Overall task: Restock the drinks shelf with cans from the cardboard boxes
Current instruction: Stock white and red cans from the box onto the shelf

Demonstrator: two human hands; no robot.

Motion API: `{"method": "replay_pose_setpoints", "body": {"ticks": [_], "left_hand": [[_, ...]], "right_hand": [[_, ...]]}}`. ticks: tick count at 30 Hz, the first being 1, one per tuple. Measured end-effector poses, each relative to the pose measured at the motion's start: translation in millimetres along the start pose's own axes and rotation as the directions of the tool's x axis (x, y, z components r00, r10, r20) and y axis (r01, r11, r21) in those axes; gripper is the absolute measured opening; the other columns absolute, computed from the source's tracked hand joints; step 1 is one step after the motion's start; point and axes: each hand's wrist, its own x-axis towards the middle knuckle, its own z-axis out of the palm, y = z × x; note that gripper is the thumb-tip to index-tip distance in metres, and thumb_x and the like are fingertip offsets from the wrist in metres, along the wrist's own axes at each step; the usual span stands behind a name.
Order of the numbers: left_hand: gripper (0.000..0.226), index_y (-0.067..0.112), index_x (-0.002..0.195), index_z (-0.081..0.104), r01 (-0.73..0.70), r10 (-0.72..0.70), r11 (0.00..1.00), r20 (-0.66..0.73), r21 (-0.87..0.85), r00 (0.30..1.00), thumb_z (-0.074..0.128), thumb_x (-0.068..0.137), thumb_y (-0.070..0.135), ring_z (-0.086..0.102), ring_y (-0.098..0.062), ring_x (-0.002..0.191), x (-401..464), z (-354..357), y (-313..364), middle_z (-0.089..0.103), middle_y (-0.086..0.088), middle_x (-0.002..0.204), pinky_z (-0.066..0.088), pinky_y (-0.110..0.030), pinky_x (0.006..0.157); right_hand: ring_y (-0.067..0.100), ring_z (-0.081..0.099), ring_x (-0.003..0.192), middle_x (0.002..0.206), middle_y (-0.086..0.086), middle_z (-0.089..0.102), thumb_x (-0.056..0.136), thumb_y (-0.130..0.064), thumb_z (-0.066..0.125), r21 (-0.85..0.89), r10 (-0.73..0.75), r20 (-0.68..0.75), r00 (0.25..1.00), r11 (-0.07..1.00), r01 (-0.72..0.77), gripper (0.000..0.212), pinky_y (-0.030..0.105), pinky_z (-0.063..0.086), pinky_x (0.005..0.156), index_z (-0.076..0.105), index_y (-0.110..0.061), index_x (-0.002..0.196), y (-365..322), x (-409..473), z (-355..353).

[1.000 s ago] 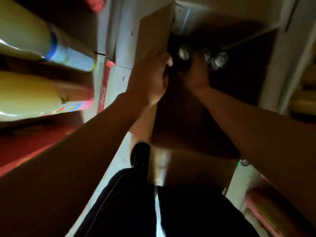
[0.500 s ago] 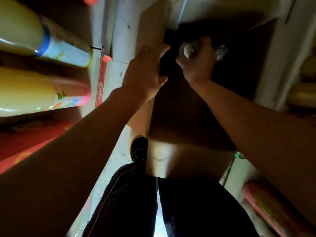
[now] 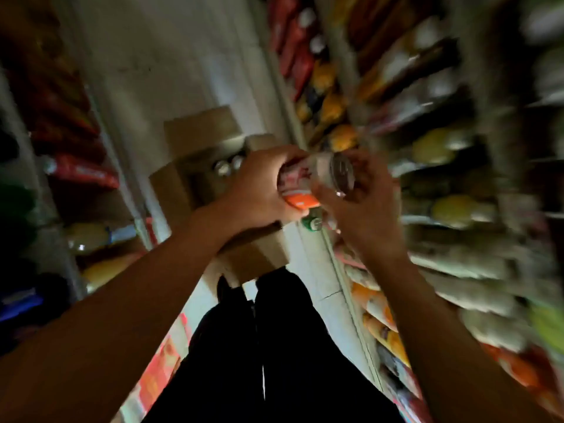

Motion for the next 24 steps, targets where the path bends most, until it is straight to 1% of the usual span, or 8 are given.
{"method": "replay_pose_setpoints", "body": {"ticks": [1, 3, 5, 9, 12, 17, 21, 24], "left_hand": [[0.066, 0.017, 0.110, 0.065, -0.094, 0.094, 0.996, 0.020, -0.010, 0.995, 0.092, 0.050, 0.024, 0.064, 0.002, 0.086, 1.3, 3.2, 57.0, 0.069, 0.011, 0.096, 0.049, -0.010, 0.076], [0.064, 0.017, 0.109, 0.064, -0.146, 0.150, 0.986, 0.046, -0.077, 0.988, 0.090, 0.051, 0.020, 0.065, 0.000, 0.088, -8.6, 17.4, 105.4, 0.070, 0.010, 0.098, 0.053, -0.016, 0.077], [0.067, 0.019, 0.111, 0.060, -0.198, 0.218, 0.966, 0.112, -0.165, 0.970, 0.089, 0.051, 0.016, 0.068, -0.008, 0.095, -19.2, 37.0, 160.6, 0.070, 0.005, 0.103, 0.057, -0.035, 0.079], [0.077, 0.021, 0.120, 0.054, -0.316, 0.371, 0.924, 0.303, -0.215, 0.878, 0.093, 0.054, 0.028, 0.067, -0.022, 0.102, -40.9, 69.9, 267.0, 0.068, 0.000, 0.110, 0.056, -0.049, 0.082], [0.072, 0.025, 0.124, 0.056, -0.407, 0.464, 0.886, 0.421, -0.224, 0.779, 0.090, 0.061, 0.032, 0.067, -0.008, 0.102, -56.1, 85.5, 331.4, 0.070, 0.007, 0.110, 0.057, -0.037, 0.085], [0.064, 0.025, 0.124, 0.059, -0.523, 0.569, 0.820, 0.439, -0.232, 0.696, 0.087, 0.067, 0.036, 0.063, 0.003, 0.102, -78.9, 108.3, 389.3, 0.068, 0.016, 0.109, 0.051, -0.015, 0.080], [0.055, 0.022, 0.125, 0.059, -0.557, 0.623, 0.781, 0.389, -0.281, 0.678, 0.082, 0.075, 0.029, 0.065, 0.000, 0.104, -93.6, 132.3, 422.2, 0.070, 0.013, 0.111, 0.053, -0.021, 0.085], [0.050, 0.024, 0.124, 0.059, -0.568, 0.626, 0.779, 0.321, -0.264, 0.710, 0.079, 0.079, 0.028, 0.067, -0.002, 0.100, -98.0, 149.9, 437.3, 0.071, 0.012, 0.107, 0.057, -0.031, 0.082]], "right_hand": [[0.009, 0.071, 0.079, 0.093, -0.012, 0.071, 0.063, -0.034, 0.089, -0.001, -0.026, -0.090, 0.996, 1.000, 0.026, 0.056, 0.034, 0.058, 0.067, 0.060, -0.033, 0.110, -31.4, -23.2, -43.4], [0.013, 0.072, 0.078, 0.091, -0.014, 0.070, 0.058, -0.041, 0.091, -0.043, 0.002, -0.135, 0.991, 0.999, -0.008, 0.060, 0.038, 0.060, 0.066, 0.054, -0.045, 0.106, -53.2, -53.8, -73.6], [0.018, 0.072, 0.075, 0.089, -0.009, 0.070, 0.054, -0.050, 0.089, -0.033, -0.002, -0.271, 0.962, 0.999, -0.007, 0.061, 0.041, 0.060, 0.065, 0.054, -0.041, 0.103, -80.6, -85.2, -114.0], [-0.006, 0.065, 0.076, 0.083, -0.015, 0.069, 0.055, -0.035, 0.090, -0.100, -0.088, -0.543, 0.835, 0.994, 0.040, 0.056, 0.012, 0.048, 0.063, 0.061, -0.026, 0.103, -121.3, -149.6, -207.6], [-0.005, 0.066, 0.080, 0.089, -0.016, 0.069, 0.053, -0.025, 0.091, -0.078, -0.066, -0.650, 0.757, 0.997, 0.019, 0.067, 0.012, 0.051, 0.065, 0.057, -0.026, 0.111, -133.0, -191.2, -265.5], [-0.003, 0.067, 0.083, 0.092, -0.015, 0.070, 0.050, -0.021, 0.090, -0.060, -0.056, -0.714, 0.698, 0.998, 0.019, 0.070, 0.026, 0.058, 0.070, 0.058, -0.024, 0.112, -132.1, -230.2, -313.7], [0.000, 0.068, 0.092, 0.101, -0.014, 0.071, 0.055, -0.020, 0.090, -0.057, -0.113, -0.747, 0.655, 0.993, 0.106, 0.068, 0.029, 0.059, 0.076, 0.061, -0.028, 0.115, -132.0, -245.9, -343.3], [-0.001, 0.065, 0.090, 0.104, -0.015, 0.069, 0.061, -0.022, 0.089, -0.072, -0.158, -0.754, 0.638, 0.985, 0.159, 0.069, 0.020, 0.054, 0.072, 0.059, -0.028, 0.123, -127.9, -245.3, -361.7]]}}
